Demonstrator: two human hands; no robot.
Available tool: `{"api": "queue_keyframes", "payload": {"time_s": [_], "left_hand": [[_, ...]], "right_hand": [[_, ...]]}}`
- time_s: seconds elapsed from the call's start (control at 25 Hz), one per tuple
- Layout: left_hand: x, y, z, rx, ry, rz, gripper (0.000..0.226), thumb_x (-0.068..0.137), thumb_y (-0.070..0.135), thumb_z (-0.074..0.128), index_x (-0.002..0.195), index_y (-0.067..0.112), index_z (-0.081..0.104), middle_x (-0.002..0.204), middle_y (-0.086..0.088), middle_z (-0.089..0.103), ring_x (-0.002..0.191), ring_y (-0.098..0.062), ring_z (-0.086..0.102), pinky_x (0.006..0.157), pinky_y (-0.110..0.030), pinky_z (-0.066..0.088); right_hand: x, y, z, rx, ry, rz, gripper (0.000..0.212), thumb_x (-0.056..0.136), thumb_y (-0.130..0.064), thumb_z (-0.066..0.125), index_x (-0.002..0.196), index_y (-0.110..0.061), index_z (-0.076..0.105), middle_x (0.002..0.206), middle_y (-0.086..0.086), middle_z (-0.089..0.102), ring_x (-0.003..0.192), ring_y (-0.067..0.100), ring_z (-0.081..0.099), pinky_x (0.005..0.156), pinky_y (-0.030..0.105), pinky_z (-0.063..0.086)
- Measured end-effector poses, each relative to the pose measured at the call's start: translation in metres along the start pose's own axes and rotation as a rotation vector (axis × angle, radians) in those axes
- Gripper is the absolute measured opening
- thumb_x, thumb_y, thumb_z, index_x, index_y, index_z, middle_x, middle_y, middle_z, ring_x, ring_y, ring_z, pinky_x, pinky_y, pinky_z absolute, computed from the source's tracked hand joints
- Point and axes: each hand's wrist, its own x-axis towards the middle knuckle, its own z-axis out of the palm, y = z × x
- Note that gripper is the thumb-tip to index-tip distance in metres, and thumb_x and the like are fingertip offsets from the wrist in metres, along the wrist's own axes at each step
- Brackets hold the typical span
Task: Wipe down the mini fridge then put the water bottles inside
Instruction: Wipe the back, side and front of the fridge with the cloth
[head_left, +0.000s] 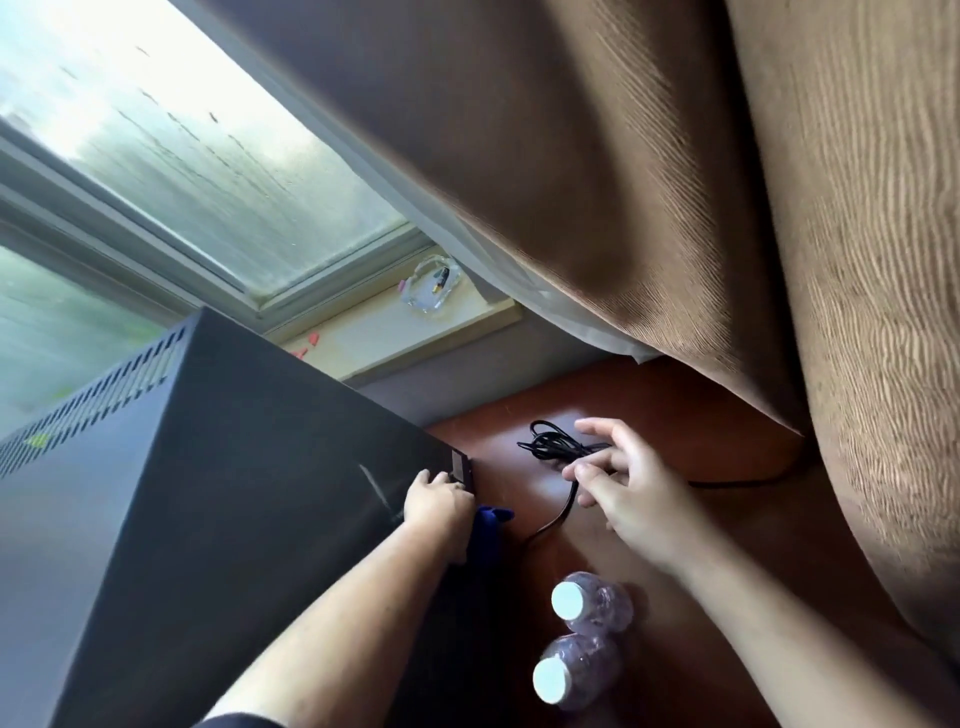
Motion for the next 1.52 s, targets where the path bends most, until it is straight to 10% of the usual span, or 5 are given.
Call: {"api": "queue_keyframes", "payload": {"time_s": [0.24,0.76,1.52], "left_hand": [[-0.053,-0.015,-0.027,-0.049,-0.103,-0.019,0.067,0.078,0.046,0.080,0.138,0.025,0.062,0.146,0.000,0.060,0.143,-0.021,0.047,0.126,-0.043,0.021],[-0.155,-0.109,-0.091,-0.053,0.330,-0.408,0.046,0.092,0.041,0.065,0.138,0.033,0.062,0.146,0.006,0.058,0.143,-0.022,0.043,0.128,-0.049,0.011],[-0.011,0.025,0.016,-0.001,0.020,-0.048,0.048,0.105,0.035,0.044,0.151,0.023,0.050,0.160,-0.002,0.045,0.153,-0.026,0.031,0.129,-0.055,0.000]], "right_hand": [[-0.011,-0.035,0.008,-0.084,-0.095,-0.074,0.033,0.093,-0.022,0.061,0.115,-0.045,0.056,0.093,-0.005,0.077,0.076,0.012,0.071,0.062,0.025,0.046],[-0.055,-0.066,0.030,-0.141,-0.161,-0.157,0.029,0.095,-0.016,0.059,0.116,-0.037,0.060,0.091,-0.004,0.078,0.064,0.004,0.070,0.066,0.029,0.051],[-0.020,-0.004,0.011,-0.047,0.038,-0.012,0.030,0.096,-0.010,0.059,0.114,-0.034,0.061,0.088,-0.002,0.078,0.063,0.004,0.068,0.056,0.015,0.045]]}}
